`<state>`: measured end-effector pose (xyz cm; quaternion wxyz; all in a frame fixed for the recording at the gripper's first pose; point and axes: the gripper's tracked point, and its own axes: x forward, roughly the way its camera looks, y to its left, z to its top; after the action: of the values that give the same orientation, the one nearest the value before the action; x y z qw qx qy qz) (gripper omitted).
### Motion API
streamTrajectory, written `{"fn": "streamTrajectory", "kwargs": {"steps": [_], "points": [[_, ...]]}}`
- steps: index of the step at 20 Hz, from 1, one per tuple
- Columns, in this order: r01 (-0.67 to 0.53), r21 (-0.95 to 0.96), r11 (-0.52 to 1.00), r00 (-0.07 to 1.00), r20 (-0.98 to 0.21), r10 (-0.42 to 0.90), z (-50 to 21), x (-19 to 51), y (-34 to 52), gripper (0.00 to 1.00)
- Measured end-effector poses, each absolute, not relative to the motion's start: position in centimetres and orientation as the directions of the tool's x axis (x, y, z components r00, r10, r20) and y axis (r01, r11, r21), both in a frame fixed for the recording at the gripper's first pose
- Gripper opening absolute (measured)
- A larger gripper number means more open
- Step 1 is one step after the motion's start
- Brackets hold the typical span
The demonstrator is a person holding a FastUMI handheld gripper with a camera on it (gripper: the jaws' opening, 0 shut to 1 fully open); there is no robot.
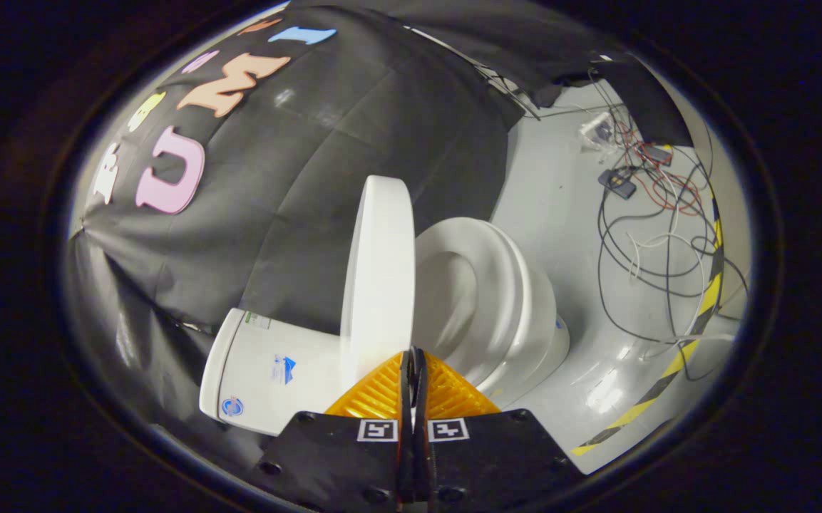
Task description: Open the toilet lid.
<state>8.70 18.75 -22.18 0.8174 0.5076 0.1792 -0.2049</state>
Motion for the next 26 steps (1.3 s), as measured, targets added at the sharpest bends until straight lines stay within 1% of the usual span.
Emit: {"fn": "streamTrajectory", "kwargs": {"steps": [7, 9, 13, 18, 22, 26], "points": [[0.490, 0.699, 0.521, 0.860, -0.484, -0.161, -16.8, 10.1, 20.2, 0.01], [0.477, 0.699, 0.532, 0.867, -0.473, -0.156, -15.2, 10.6, 20.9, 0.01], [0.471, 0.646, 0.601, 0.863, -0.477, -0.164, -13.0, 11.5, 22.3, 0.01], [0.464, 0.624, 0.629, 0.869, -0.460, -0.184, -10.9, 12.4, 23.5, 0.01], [0.456, 0.534, 0.712, 0.864, -0.458, -0.210, -9.4, 13.2, 25.0, 0.01], [0.449, 0.483, 0.752, 0.864, -0.449, -0.227, -7.6, 14.3, 26.4, 0.01]]}}
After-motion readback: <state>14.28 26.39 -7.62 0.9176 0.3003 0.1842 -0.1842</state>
